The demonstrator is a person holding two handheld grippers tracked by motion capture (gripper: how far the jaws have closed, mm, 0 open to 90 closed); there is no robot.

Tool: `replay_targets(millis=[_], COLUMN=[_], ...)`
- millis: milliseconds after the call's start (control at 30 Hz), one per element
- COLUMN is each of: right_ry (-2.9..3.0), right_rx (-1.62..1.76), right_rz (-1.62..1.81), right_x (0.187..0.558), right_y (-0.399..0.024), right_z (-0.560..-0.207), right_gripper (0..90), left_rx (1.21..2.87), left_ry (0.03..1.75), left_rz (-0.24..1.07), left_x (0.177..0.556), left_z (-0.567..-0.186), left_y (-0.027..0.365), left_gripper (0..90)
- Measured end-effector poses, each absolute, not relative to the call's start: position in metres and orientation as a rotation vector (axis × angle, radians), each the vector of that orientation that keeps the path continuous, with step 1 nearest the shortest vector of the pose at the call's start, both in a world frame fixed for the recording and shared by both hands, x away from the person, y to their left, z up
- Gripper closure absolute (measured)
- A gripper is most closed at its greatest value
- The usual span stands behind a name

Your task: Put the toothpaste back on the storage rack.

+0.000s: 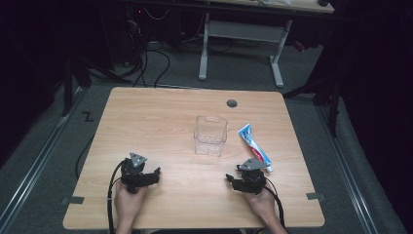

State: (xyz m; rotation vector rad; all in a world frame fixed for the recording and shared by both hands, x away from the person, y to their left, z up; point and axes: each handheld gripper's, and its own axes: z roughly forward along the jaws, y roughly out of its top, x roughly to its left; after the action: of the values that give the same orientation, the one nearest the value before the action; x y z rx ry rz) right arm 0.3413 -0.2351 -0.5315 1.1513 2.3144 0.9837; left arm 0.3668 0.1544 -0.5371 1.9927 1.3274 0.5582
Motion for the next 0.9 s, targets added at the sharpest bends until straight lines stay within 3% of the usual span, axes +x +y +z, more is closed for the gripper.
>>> replay_targets(millis=[900], right_ry=[2.314], right_rx=[1.157], right_rz=[0.984], right_x=[0.3409], right_y=[-0.2348], right_z=[-0.5315], right_gripper=[38.9], left_rx=[1.991], left_ry=[1.328], left_rz=[0.557], left_x=[0.3669], left_z=[-0.5371], left_y=[0.1544], left_gripper=[16.1])
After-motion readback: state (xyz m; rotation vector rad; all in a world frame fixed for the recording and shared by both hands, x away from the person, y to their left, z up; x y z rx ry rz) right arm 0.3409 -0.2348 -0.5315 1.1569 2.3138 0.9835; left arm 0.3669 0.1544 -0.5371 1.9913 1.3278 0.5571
